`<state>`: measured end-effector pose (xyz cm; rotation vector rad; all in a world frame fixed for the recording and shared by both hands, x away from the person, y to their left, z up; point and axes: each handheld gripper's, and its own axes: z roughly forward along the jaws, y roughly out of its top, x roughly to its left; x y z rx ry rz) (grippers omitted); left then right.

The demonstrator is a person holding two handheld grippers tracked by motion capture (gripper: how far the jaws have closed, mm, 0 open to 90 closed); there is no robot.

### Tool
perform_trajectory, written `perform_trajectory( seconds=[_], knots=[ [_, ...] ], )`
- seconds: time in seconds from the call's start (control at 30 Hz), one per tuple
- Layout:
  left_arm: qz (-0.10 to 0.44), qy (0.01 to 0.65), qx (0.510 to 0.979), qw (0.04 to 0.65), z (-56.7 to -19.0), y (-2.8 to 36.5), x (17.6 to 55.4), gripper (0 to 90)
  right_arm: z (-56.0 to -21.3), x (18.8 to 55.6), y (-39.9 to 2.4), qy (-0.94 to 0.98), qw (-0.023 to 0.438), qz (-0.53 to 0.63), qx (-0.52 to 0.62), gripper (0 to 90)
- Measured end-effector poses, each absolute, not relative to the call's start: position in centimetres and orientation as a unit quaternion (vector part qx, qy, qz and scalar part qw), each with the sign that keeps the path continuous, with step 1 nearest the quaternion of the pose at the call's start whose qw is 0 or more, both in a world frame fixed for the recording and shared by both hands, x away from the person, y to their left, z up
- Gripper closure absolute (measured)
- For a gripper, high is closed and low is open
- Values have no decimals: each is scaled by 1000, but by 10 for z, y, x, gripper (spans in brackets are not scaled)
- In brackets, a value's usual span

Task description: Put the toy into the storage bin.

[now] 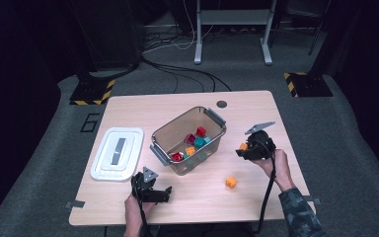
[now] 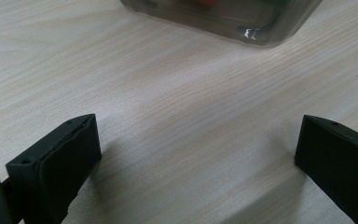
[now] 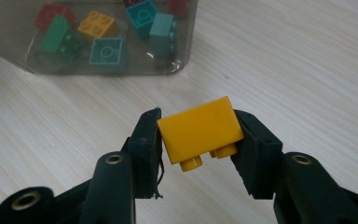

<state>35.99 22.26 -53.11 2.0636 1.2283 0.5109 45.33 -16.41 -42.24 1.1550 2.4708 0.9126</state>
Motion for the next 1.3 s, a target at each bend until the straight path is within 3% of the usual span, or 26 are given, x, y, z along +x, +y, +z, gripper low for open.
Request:
perform_trajectory(
  seconds=[1.3],
  knots=[
    [197,468,794,335,-531,223,360,0,-362,497,-159,841,155,332,397,548]
  ],
)
